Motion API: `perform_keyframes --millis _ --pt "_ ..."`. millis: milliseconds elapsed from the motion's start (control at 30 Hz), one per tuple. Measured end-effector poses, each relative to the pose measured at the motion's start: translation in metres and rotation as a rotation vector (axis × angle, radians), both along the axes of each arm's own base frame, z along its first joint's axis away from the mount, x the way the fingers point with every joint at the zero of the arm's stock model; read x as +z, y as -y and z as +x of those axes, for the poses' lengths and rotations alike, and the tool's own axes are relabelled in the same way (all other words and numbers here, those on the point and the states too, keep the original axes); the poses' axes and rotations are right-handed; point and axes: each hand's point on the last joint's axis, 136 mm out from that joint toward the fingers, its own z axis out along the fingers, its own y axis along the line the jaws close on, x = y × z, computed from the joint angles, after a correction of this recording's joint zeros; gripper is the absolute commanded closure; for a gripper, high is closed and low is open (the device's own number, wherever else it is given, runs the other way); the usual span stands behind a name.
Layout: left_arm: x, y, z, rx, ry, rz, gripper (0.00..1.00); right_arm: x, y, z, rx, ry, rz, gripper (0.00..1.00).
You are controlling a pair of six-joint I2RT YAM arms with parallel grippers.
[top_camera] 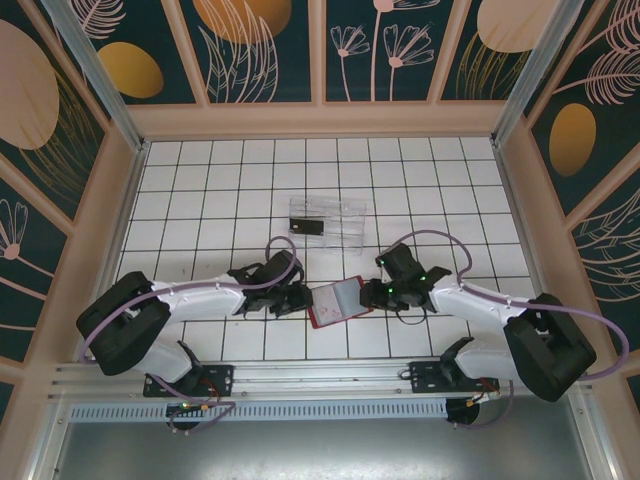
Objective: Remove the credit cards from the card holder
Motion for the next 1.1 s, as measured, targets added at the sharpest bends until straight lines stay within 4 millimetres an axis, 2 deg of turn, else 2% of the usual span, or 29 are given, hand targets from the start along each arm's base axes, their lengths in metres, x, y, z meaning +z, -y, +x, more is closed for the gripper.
perform_keyframes --millis 333,467,667,900,1000,1100 --pt "0.001 -0.011 0.015 0.001 0.015 -0.004 0.74 0.001 -0.027 -0.029 0.063 -0.041 0.026 0.59" --pt "0.004 -0.012 0.017 -0.027 0.029 0.013 0.73 0.002 -0.030 -0.036 0.062 -0.050 0.013 0.60" --pt "0.006 -0.008 0.015 -0.087 0.022 0.020 0.74 0.017 -0.028 -0.022 0.008 -0.010 -0.032 0.62" --pt "0.014 0.001 0.012 -0.150 0.016 0.038 0.73 0.044 -0.049 -0.008 0.004 0.030 0.057 0.62" --pt "0.018 0.004 0.012 -0.159 0.022 0.037 0.74 0.044 -0.057 -0.005 0.012 0.026 0.077 0.62" --pt "0.012 0.005 0.008 -0.171 0.008 0.049 0.75 0.037 -0.067 -0.001 0.022 0.008 0.081 0.63"
